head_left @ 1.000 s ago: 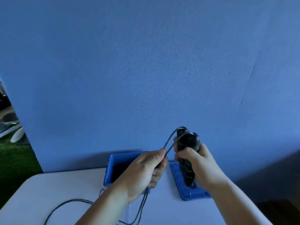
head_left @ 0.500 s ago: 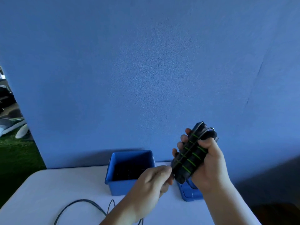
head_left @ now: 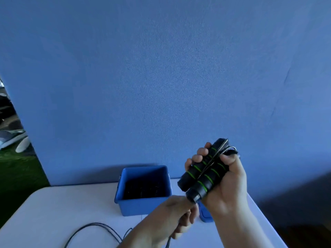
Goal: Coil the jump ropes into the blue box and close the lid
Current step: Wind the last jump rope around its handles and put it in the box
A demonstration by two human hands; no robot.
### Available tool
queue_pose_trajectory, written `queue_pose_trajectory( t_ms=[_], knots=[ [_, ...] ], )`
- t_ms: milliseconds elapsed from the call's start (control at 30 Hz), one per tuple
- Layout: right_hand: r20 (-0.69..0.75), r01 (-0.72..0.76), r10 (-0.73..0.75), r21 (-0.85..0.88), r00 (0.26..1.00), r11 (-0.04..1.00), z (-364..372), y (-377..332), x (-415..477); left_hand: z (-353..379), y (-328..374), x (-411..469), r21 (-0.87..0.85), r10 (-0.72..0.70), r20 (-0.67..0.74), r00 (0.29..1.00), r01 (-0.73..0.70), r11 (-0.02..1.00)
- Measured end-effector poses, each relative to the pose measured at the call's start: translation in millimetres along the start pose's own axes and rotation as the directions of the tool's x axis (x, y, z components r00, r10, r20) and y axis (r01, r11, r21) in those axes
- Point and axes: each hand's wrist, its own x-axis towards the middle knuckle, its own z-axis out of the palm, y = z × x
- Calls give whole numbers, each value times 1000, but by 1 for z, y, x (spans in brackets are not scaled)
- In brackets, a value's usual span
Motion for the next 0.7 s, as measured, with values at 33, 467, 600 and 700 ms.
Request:
queue_pose_trajectory(
  t_ms=[33,467,600,700],
  knots=[
    [-21,6,-6,-3,1000,1000,1,1,0,-4,-2,3,60,9,-19,1000,-8,998],
    [-129,-61,50,-87,990,994,-6,8,-10,-47,19,17,464,-8,-120,993,63,884],
    [-120,-97,78,-159,990,983,-11,8,-13,-56,36,18,632,36,-138,990,60,772],
    [-141,-90,58,-233,988,968,-14,9,-14,-56,47,16,682,68,-128,989,38,730]
  ],
)
